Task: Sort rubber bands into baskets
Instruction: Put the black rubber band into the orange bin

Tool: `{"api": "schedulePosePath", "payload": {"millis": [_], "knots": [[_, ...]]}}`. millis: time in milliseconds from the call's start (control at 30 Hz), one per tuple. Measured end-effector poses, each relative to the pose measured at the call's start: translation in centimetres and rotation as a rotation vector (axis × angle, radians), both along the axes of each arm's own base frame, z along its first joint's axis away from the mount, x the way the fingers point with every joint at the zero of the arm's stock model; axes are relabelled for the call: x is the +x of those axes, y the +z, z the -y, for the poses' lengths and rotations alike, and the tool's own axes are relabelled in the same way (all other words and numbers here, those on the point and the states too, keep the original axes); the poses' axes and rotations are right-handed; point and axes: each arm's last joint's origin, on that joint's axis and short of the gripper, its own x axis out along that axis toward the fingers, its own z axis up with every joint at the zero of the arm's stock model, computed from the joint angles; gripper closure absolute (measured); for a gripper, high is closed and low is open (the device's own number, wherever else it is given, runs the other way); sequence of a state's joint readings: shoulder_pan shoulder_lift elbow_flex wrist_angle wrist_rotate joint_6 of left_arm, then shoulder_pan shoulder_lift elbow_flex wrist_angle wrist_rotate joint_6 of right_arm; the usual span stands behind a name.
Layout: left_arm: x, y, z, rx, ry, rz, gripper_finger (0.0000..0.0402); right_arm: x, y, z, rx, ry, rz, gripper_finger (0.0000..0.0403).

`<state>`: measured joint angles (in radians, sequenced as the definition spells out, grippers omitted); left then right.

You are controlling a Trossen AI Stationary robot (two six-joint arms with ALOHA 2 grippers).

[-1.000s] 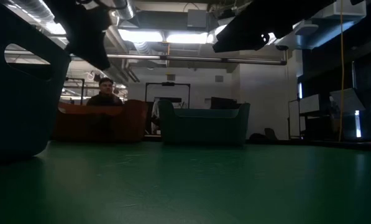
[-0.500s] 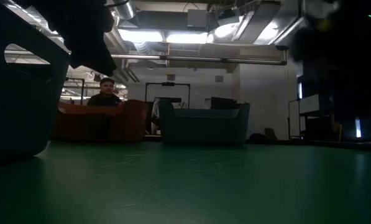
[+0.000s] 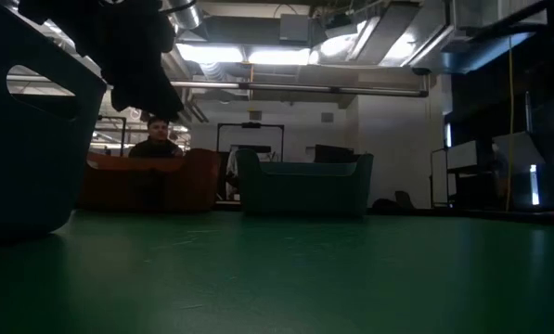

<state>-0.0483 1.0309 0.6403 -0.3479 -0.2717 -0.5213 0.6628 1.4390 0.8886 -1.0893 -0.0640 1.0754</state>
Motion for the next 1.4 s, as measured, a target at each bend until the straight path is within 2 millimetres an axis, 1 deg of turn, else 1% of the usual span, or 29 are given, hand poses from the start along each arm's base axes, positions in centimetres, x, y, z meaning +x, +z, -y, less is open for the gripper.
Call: {"api": "schedulePosePath", "payload": {"millis": [133,333,400,533,633,700,833,900,967,1067,1200,1233,1267,1400], "knots": [[0.3,-0.3,0.0,0.005,0.000,-0.011,0.0261,-1.2,0.0,-1.1,0.000,0.014,-0.037,0.0166],[0.9,-0.5,0.3,0.025,-0.031,-0.001,0.0261,-2.1,-0.2,-1.8,0.008,0.009,-0.066,0.0166],[0.9,-0.5,0.4,0.027,-0.038,0.001,0.0261,-2.2,-0.8,-1.7,0.022,0.006,-0.072,0.0166],[0.9,-0.6,0.7,0.029,-0.049,-0.009,0.0261,-3.1,-2.9,-1.1,0.063,-0.018,-0.136,0.0166],[0.9,-0.6,0.9,0.030,-0.058,-0.003,0.0261,-4.0,-4.2,-0.1,-0.017,-0.053,-0.157,0.0166],[0.9,-0.6,1.0,0.033,-0.059,-0.006,0.0261,-4.4,-4.8,0.3,-0.039,-0.077,-0.173,0.0166],[0.9,-0.6,1.0,0.037,-0.054,-0.006,0.0261,-4.6,-5.2,0.6,-0.053,-0.088,-0.173,0.0170],[0.9,-0.6,0.9,0.046,-0.044,-0.004,0.0261,-4.7,-5.2,0.7,-0.056,-0.081,-0.174,0.0186],[0.9,-0.6,0.9,0.056,-0.034,-0.004,0.0261,-4.7,-5.3,0.7,-0.058,-0.071,-0.168,0.0214],[0.9,-0.6,0.9,0.064,-0.024,-0.004,0.0261,-4.7,-5.3,0.8,-0.075,-0.057,-0.157,0.0276],[0.9,-0.6,0.8,0.069,-0.019,-0.003,0.0261,-4.7,-5.4,0.9,-0.114,-0.045,-0.129,0.0376],[0.9,-0.6,0.8,0.070,-0.020,-0.004,0.0261,-4.6,-5.4,1.0,-0.122,-0.040,-0.122,0.0389],[0.9,-0.6,0.8,0.073,-0.023,-0.005,0.0261,-4.6,-5.3,0.9,-0.131,-0.034,-0.111,0.0391],[0.9,-0.5,0.8,0.080,-0.029,-0.003,0.0260,-3.4,-4.4,0.3,-0.161,0.005,0.008,0.0375]]}}
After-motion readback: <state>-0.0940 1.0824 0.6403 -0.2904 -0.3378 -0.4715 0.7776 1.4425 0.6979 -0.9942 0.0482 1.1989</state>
